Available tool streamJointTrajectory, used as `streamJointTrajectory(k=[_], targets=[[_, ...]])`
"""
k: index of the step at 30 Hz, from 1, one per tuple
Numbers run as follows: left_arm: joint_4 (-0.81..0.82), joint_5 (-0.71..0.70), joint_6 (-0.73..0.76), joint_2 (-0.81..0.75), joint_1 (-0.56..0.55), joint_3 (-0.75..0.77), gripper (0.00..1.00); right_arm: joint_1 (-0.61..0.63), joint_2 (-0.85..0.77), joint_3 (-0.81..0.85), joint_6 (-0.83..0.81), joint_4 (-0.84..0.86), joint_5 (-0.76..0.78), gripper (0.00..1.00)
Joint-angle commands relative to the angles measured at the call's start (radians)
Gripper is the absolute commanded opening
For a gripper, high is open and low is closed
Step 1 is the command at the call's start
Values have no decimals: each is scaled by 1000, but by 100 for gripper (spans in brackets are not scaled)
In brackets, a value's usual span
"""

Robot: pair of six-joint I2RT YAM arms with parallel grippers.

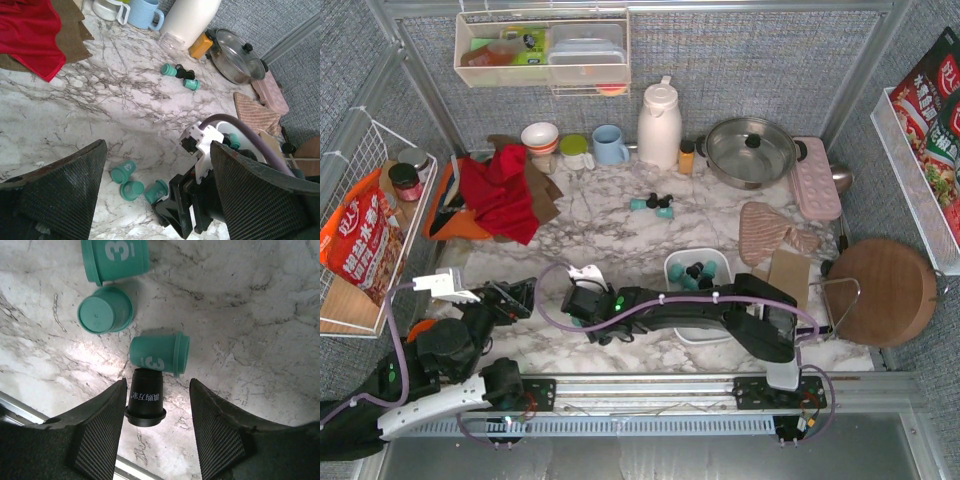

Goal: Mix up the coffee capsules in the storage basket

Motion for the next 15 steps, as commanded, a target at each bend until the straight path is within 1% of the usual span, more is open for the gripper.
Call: streamJointTrajectory(k=[1,4,11,15], targets=[[-16,-14,-2,8,2,5,92,2,11,-6,23,-21,-9,57],[-14,-16,-2,8,2,5,92,2,18,-9,13,8,-12,58],[-17,-20,-3,14,2,4,93,2,61,29,-13,12,13,70],[-17,-20,-3,18,2,3,93,0,80,48,-38,9,45,71]])
